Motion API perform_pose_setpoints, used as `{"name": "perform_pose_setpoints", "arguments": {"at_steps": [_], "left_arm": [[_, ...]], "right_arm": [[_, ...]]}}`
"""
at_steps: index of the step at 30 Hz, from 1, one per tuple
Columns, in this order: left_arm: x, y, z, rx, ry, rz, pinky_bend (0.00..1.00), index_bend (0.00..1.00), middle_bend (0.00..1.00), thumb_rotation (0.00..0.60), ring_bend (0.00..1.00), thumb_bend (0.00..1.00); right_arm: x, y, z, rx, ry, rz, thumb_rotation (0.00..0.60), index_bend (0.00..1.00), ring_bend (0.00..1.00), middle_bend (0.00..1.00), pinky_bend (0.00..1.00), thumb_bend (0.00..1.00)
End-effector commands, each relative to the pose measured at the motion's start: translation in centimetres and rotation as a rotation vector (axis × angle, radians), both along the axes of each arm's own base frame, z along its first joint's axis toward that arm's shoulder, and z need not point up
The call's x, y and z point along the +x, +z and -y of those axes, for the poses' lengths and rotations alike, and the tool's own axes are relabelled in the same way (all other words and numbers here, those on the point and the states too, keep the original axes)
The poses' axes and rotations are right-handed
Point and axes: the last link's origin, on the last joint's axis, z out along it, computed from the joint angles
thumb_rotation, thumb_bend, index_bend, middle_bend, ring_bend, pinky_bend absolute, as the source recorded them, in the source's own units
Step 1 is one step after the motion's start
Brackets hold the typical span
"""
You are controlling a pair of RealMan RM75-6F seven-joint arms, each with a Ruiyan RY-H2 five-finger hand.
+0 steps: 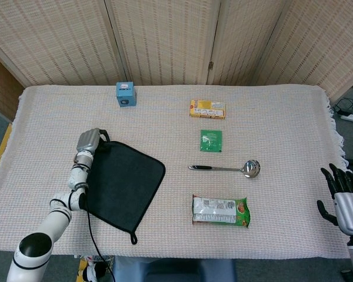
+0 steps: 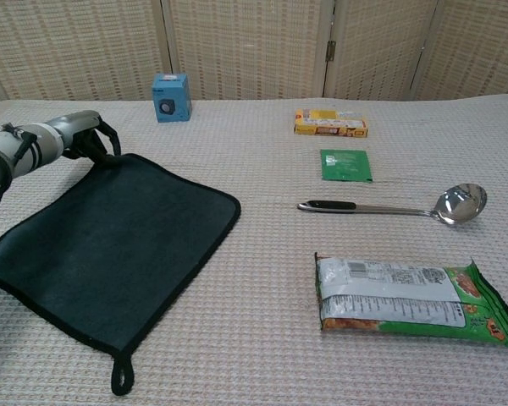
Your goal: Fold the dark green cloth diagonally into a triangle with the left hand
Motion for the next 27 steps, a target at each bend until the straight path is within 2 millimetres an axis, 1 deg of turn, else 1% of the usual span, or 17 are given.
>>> {"name": "perform_pose_setpoints", "arguments": {"at_steps": [1, 3, 6, 10, 15, 19, 22, 27], "left_arm": [[-0.3, 0.0, 2.1, 0.002, -0.086, 0.009, 1.0, 0.67, 1.0, 0.6, 1.0, 0.48], [-0.2, -0.1, 3.7, -0.019, -0.124, 0.025, 1.0, 0.67, 1.0, 0.6, 1.0, 0.49], [0.3, -0.1, 6.9, -0.047, -0.161, 0.037, 1.0, 0.67, 1.0, 0.6, 1.0, 0.48], [1.2, 0.4, 11.3, -0.066, -0.201, -0.004, 1.0, 0.67, 1.0, 0.6, 1.0, 0.48], [1.9, 1.4, 14.4, -0.012, -0.268, -0.107, 1.0, 0.66, 1.0, 0.6, 1.0, 0.48], [2.3, 2.1, 17.2, 0.012, -0.284, -0.114, 1.0, 0.66, 1.0, 0.6, 1.0, 0.48], [2.5, 1.9, 18.8, -0.002, -0.283, -0.102, 1.0, 0.66, 1.0, 0.6, 1.0, 0.49], [2.4, 0.9, 20.8, -0.037, -0.272, -0.101, 1.0, 0.66, 1.0, 0.6, 1.0, 0.49]], "right_arm": [[0.2, -0.1, 0.0, 0.01, 0.007, 0.005, 0.6, 0.0, 0.0, 0.0, 0.0, 0.46], [0.4, -0.3, -0.1, 0.02, 0.019, 0.012, 0.6, 0.0, 0.0, 0.0, 0.0, 0.46], [0.8, -0.4, -0.3, 0.034, 0.041, 0.02, 0.6, 0.0, 0.0, 0.0, 0.0, 0.46], [1.1, -0.6, -0.6, 0.059, 0.061, 0.029, 0.6, 0.0, 0.0, 0.0, 0.0, 0.46], [1.6, -0.8, -1.1, 0.077, 0.088, 0.036, 0.6, 0.0, 0.0, 0.0, 0.0, 0.46], [1.9, -0.5, -1.7, 0.07, 0.109, 0.045, 0.6, 0.0, 0.0, 0.0, 0.0, 0.46], [2.2, -0.5, -2.0, 0.071, 0.125, 0.052, 0.6, 0.0, 0.0, 0.0, 0.0, 0.46], [2.5, -0.1, -2.6, 0.065, 0.148, 0.063, 0.6, 0.0, 0.0, 0.0, 0.0, 0.46]]}}
